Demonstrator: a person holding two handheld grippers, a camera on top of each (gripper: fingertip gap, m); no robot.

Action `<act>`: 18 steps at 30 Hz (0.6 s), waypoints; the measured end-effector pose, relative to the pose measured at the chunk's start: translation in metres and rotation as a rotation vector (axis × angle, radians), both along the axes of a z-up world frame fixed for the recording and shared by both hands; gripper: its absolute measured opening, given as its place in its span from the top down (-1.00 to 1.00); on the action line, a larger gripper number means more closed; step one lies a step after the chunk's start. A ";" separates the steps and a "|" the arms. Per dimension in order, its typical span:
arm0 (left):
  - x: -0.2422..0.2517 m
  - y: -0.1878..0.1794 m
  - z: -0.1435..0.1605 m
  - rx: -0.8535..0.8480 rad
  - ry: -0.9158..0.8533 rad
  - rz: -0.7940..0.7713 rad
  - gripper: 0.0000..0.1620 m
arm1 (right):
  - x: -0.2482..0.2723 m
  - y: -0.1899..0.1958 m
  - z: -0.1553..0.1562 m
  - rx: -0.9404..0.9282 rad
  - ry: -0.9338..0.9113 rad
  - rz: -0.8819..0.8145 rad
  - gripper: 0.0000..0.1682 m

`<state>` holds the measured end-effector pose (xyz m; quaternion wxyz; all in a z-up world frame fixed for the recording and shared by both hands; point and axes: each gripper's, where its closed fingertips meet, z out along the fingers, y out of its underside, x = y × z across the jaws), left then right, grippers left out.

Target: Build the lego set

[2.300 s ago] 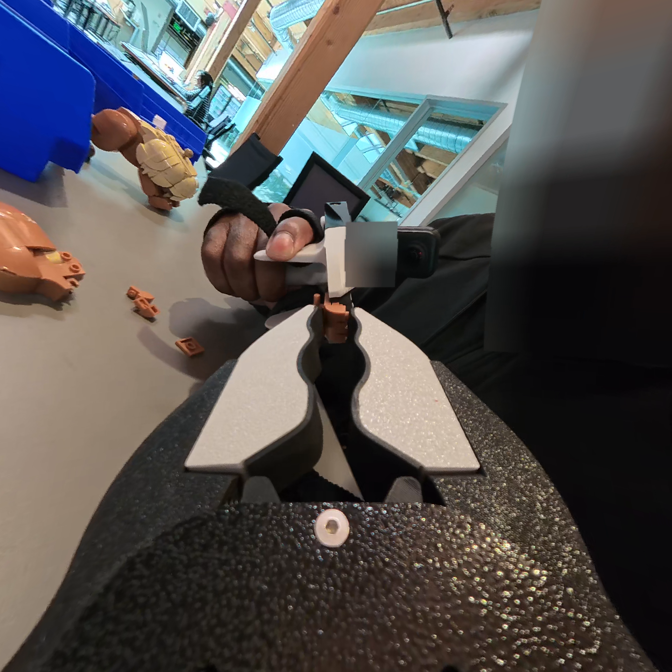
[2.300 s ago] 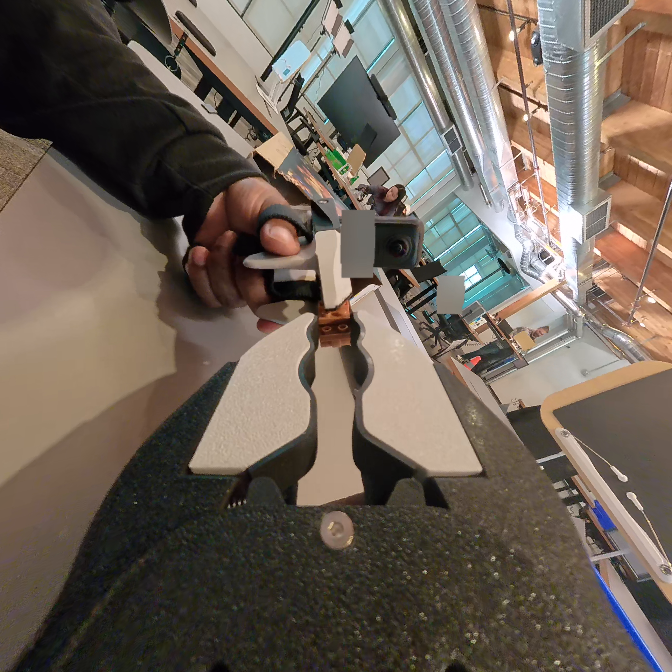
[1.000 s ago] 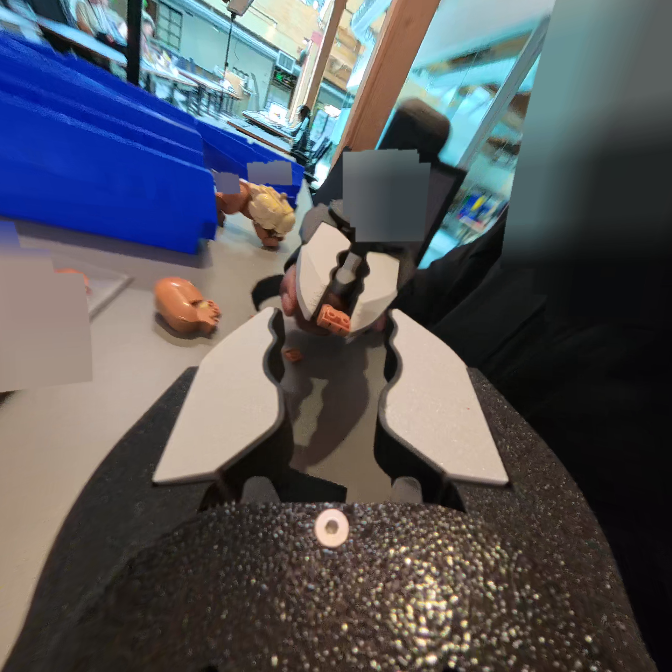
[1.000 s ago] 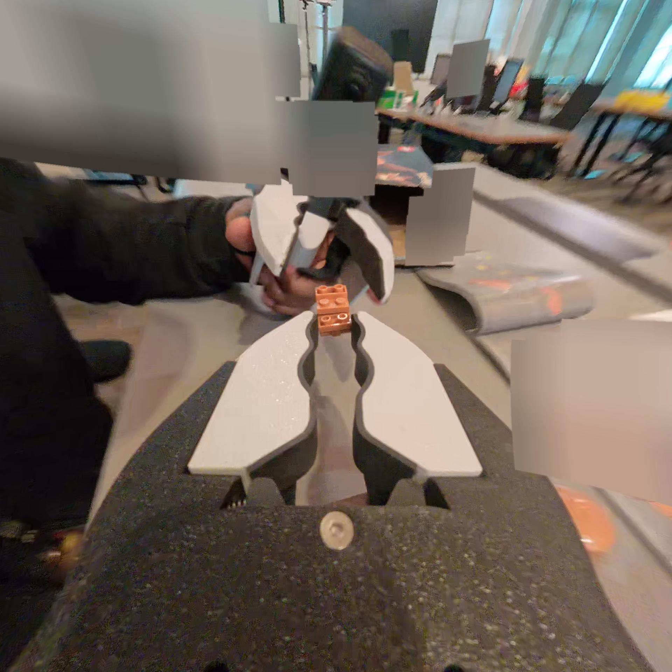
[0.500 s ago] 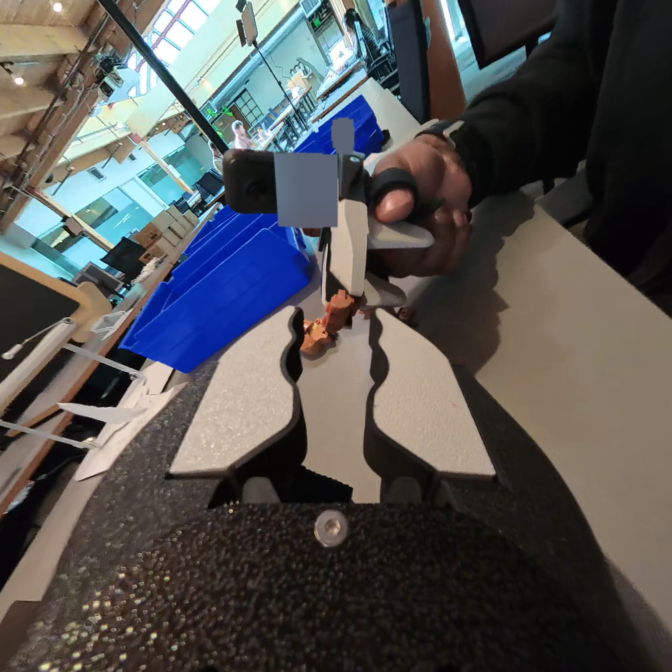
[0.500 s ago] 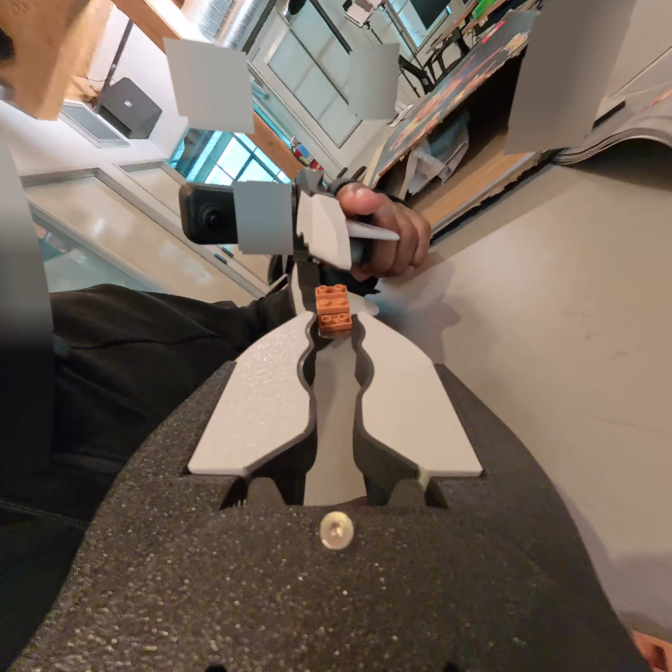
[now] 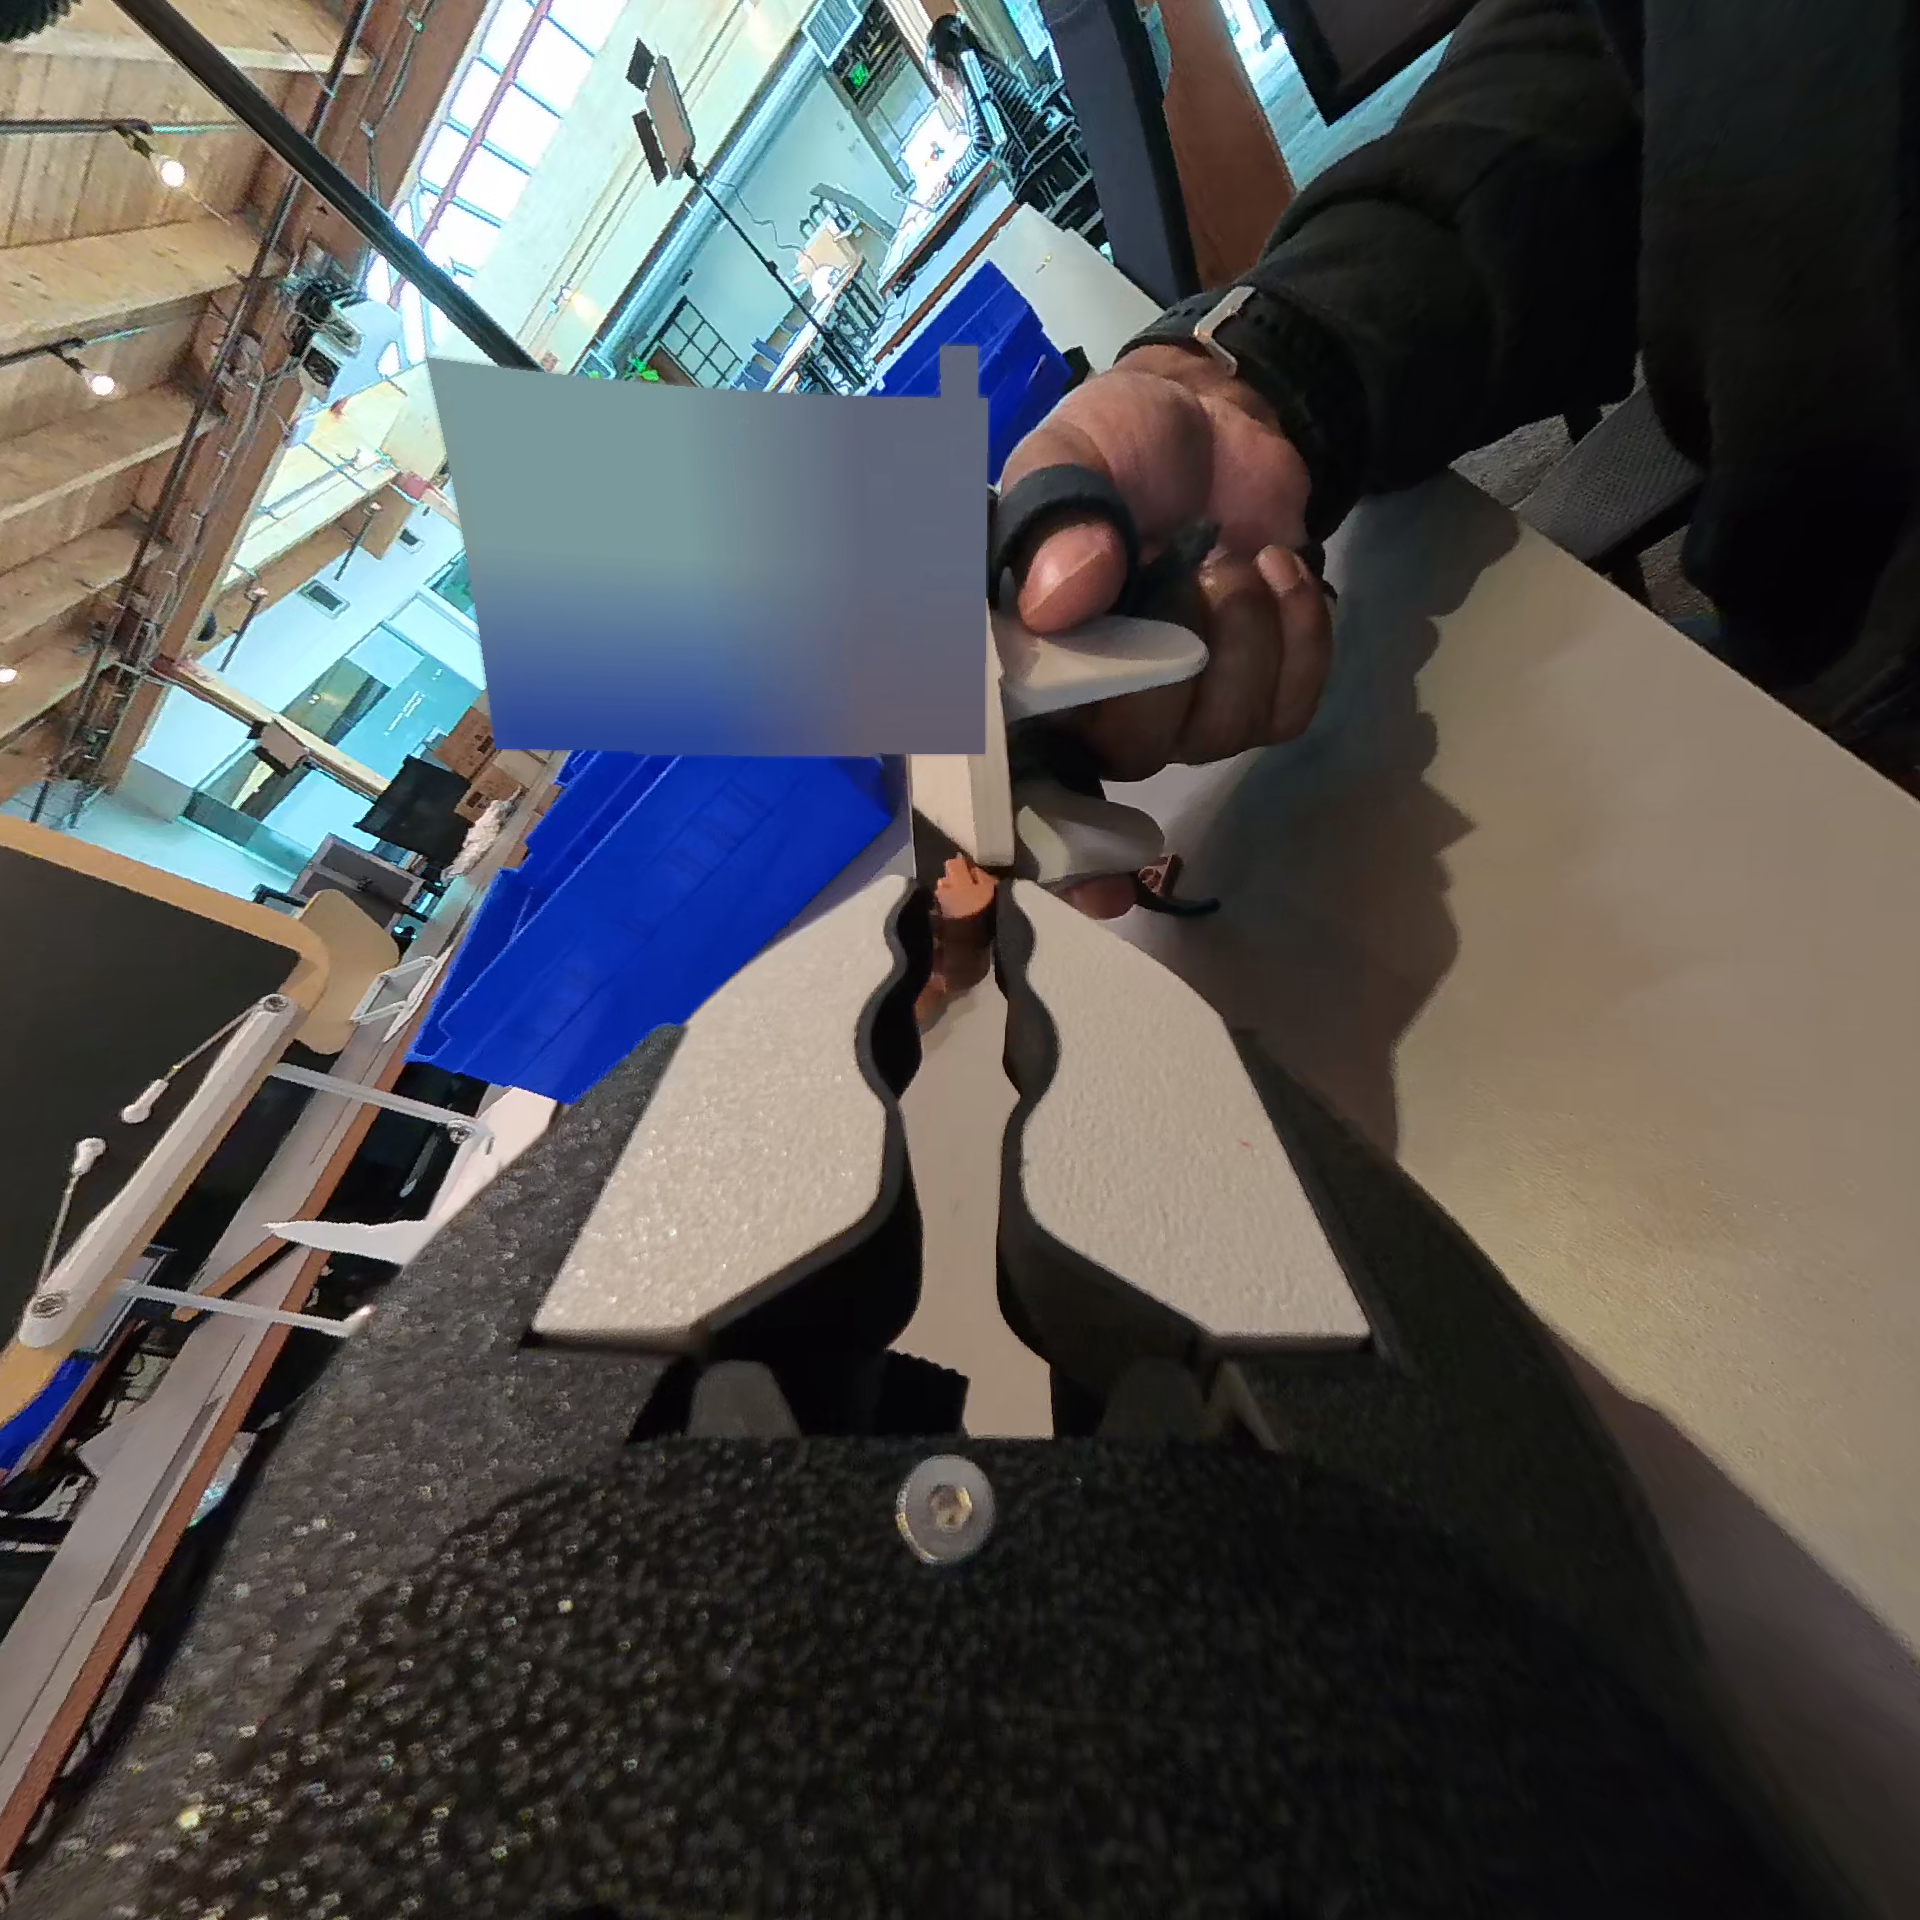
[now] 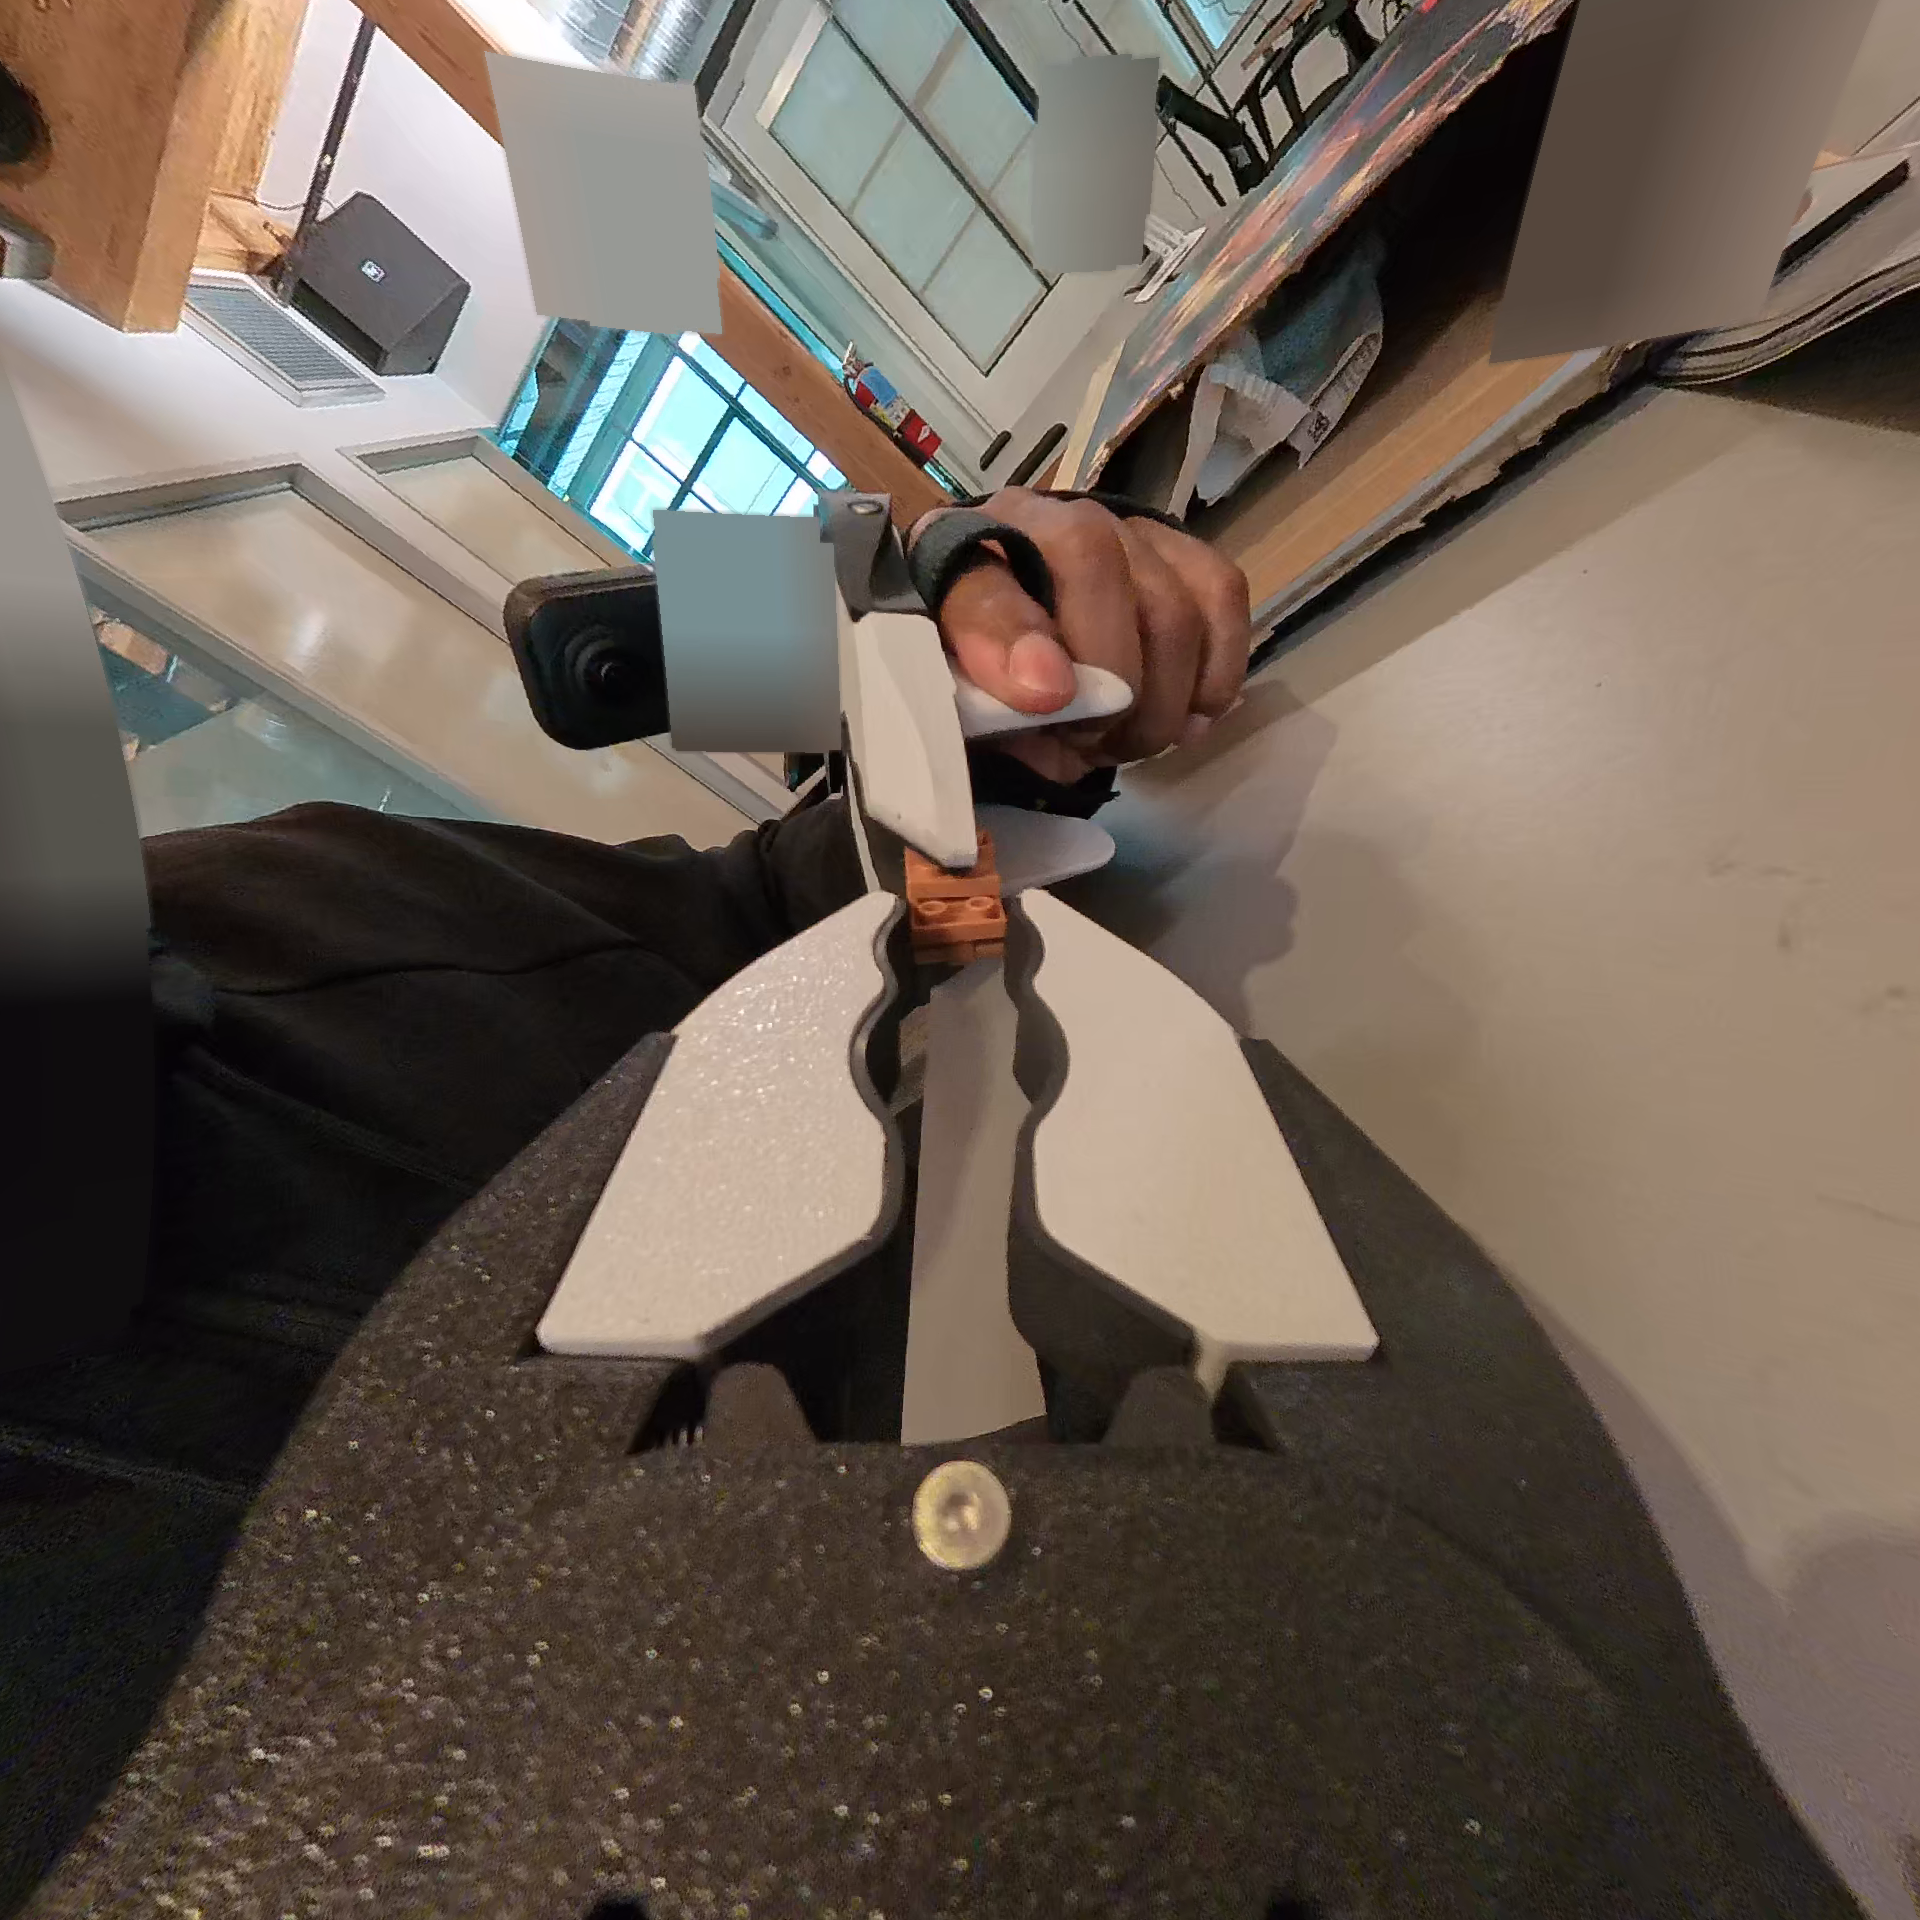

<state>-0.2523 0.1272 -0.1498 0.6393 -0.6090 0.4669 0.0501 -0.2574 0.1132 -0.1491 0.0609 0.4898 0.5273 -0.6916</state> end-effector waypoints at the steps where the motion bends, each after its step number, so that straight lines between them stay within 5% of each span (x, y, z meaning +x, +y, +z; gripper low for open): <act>1: 0.000 0.000 0.000 0.000 0.002 0.002 0.85 | 0.000 0.000 0.000 -0.001 -0.001 -0.002 0.80; 10: 0.001 -0.002 -0.003 -0.017 0.021 -0.005 0.87 | 0.000 -0.001 -0.002 -0.010 -0.020 0.005 0.80; 18: -0.017 0.011 -0.001 -0.152 -0.227 0.060 0.86 | -0.006 0.022 0.007 0.027 0.076 -0.118 0.64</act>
